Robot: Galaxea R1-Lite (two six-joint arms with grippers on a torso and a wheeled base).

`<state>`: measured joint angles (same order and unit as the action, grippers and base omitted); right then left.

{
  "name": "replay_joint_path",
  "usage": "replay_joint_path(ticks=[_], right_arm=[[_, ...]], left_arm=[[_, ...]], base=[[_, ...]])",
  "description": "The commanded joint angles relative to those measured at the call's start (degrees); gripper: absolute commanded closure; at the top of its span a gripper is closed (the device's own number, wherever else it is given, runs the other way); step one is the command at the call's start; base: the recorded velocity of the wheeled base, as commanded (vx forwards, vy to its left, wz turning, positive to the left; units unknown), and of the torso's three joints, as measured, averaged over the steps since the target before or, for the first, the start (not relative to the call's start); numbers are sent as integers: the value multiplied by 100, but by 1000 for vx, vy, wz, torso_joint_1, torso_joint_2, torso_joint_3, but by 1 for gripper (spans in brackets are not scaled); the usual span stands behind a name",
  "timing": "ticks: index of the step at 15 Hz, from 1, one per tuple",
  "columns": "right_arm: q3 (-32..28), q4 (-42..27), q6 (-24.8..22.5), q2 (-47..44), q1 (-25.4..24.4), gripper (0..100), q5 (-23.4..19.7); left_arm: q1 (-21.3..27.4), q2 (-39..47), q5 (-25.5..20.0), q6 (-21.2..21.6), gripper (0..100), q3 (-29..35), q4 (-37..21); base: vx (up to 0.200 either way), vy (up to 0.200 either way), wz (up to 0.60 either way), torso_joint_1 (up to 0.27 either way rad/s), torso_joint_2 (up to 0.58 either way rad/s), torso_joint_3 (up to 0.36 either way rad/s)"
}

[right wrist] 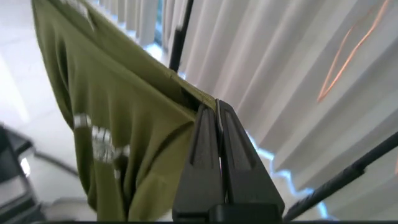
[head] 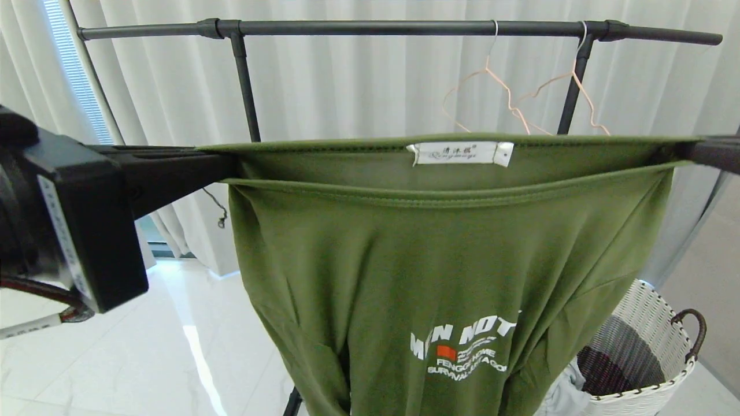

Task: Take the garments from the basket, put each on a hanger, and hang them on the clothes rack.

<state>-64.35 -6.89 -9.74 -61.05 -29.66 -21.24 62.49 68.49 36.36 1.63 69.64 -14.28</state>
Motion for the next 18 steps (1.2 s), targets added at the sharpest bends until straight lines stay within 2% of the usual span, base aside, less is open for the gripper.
replay_joint_path(ticks=[1, 5, 6, 7, 9, 11, 12, 13, 14, 16, 17, 18], right_arm=[[-446, -6, 16, -258, -5, 100, -12], [-701, -155, 16, -223, 30, 100, 172], [-710, -296, 16, -162, 39, 100, 216], [-789, -735, 25, -12, 48, 100, 190], [-930, -1456, 42, 252, 30, 100, -39], [-983, -2229, 95, 515, -49, 100, -671], [-983, -2379, 95, 568, -110, 100, -847], [-974, -2598, 95, 647, -286, 100, -1146], [-965, -2765, 104, 691, -664, 100, -1295], [-965, -2818, 157, 691, -1103, 100, -1295], [-974, -2809, 376, 691, -1543, 100, -1269], [-965, -2818, 403, 691, -1683, 100, -1260]], left_arm=[[0, 86, 37, 162, 100, 119, 4], [0, 103, 116, 206, 100, 155, 39], [0, 112, 108, 206, 100, 172, 48], [0, 112, 99, 206, 100, 313, 65], [-9, 332, -7, 171, 100, 656, 100], [-272, 745, -332, 171, 100, 1034, 320], [-325, 859, -428, 171, 100, 1121, 373], [-439, 1079, -551, 171, 100, 1227, 505], [-545, 1325, -622, 171, 100, 1341, 672], [-598, 1492, -657, 171, 100, 1411, 751], [-641, 1519, -762, 162, 100, 1411, 751], [-677, 1510, -789, 162, 100, 1394, 751]], base=[[0, 0, 0, 0, 0, 0], [0, 0, 0, 0, 0, 0], [0, 0, 0, 0, 0, 0], [0, 0, 0, 0, 0, 0], [0, 0, 0, 0, 0, 0], [0, 0, 0, 0, 0, 0], [0, 0, 0, 0, 0, 0], [0, 0, 0, 0, 0, 0], [0, 0, 0, 0, 0, 0], [0, 0, 0, 0, 0, 0], [0, 0, 0, 0, 0, 0], [0, 0, 0, 0, 0, 0]])
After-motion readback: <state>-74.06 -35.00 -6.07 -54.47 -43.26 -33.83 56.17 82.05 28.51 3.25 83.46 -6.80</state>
